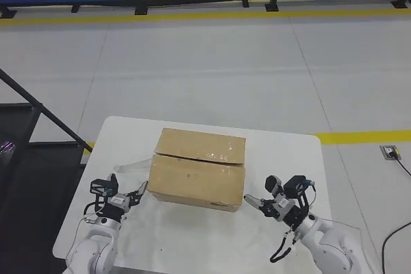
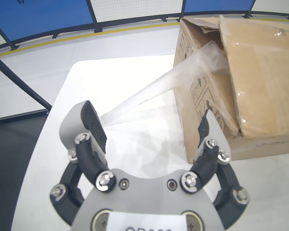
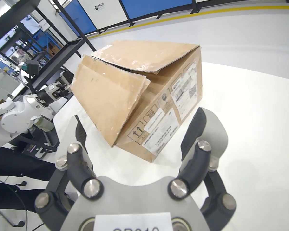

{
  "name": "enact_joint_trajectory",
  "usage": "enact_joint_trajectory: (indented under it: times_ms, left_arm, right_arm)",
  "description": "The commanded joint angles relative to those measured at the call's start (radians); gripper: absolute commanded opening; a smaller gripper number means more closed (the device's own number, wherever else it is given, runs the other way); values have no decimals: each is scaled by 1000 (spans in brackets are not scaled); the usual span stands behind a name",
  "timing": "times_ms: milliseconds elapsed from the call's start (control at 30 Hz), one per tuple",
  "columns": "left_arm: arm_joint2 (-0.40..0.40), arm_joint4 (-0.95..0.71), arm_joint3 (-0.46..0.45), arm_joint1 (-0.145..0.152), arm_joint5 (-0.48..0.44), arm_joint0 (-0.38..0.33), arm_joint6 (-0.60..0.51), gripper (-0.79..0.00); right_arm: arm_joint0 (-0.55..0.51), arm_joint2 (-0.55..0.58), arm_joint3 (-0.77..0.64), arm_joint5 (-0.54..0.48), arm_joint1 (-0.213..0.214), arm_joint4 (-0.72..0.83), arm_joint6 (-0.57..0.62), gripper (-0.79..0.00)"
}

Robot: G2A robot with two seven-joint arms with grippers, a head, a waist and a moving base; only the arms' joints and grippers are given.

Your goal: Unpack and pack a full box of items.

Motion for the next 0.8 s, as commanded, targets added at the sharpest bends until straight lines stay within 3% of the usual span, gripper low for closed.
enact_joint_trajectory:
  times_ms: [0,433,633,767]
  left_arm:
    - [2,6,1,0,-6,1,4,0]
    - [-4,23,-31,-1,-20,41,29,0]
    - [-22,3,-49,-2,-11,62,38,0]
    - [-40,-16,-54,-3,3,67,41,0]
  right_arm:
    - [27,-15,22,-21,-2,37,19,0]
    - [243,-112,198,-80,-17,297,174,0]
    - [295,-129,256,-142,-20,441,234,0]
    - [314,-123,292,-245,-16,592,294,0]
